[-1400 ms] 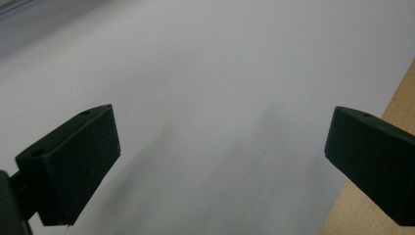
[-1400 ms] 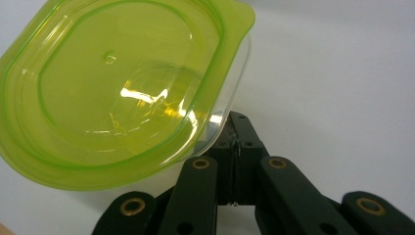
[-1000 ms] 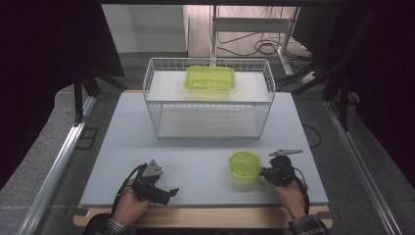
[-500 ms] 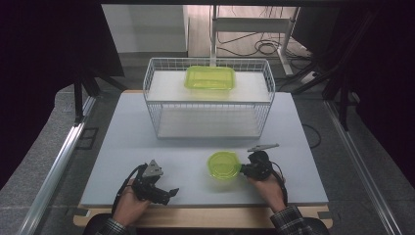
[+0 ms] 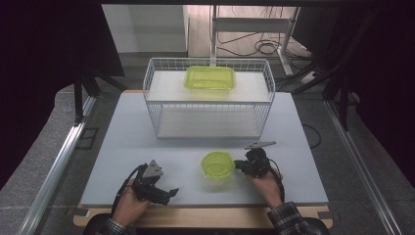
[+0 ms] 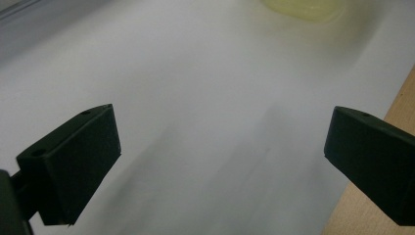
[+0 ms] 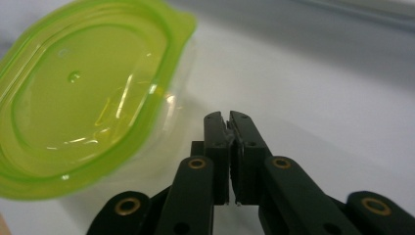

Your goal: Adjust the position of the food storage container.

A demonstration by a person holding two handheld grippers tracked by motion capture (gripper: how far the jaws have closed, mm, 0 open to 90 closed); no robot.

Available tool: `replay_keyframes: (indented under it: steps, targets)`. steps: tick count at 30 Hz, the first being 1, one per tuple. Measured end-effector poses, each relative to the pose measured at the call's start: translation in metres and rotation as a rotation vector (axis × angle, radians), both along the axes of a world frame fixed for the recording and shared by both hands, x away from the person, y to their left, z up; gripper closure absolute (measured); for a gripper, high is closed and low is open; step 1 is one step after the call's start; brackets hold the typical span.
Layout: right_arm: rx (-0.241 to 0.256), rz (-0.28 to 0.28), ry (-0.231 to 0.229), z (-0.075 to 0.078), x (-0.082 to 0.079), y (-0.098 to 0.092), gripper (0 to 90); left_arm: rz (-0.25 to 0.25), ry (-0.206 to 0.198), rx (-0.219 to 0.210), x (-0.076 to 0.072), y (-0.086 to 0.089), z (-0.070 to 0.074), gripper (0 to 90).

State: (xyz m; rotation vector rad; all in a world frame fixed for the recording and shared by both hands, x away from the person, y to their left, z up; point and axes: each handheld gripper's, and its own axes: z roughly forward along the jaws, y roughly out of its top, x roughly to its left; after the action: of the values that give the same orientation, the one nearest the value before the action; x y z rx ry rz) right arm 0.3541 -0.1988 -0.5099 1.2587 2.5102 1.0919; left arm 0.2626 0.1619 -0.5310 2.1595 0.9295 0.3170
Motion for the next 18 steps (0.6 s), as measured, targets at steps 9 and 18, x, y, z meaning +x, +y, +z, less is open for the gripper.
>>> replay_keyframes:
  steps: [9, 18]
  targets:
    - [-0.009, -0.002, -0.09, 0.016, -0.011, -0.022, 63.5, -0.01, -0.03, -0.009, -0.001, 0.0, 0.001, 0.2]
    - [0.031, 0.027, -0.097, 0.017, -0.014, -0.036, 31.5, -0.019, -0.039, 0.01, -0.002, -0.002, 0.0, 0.0]
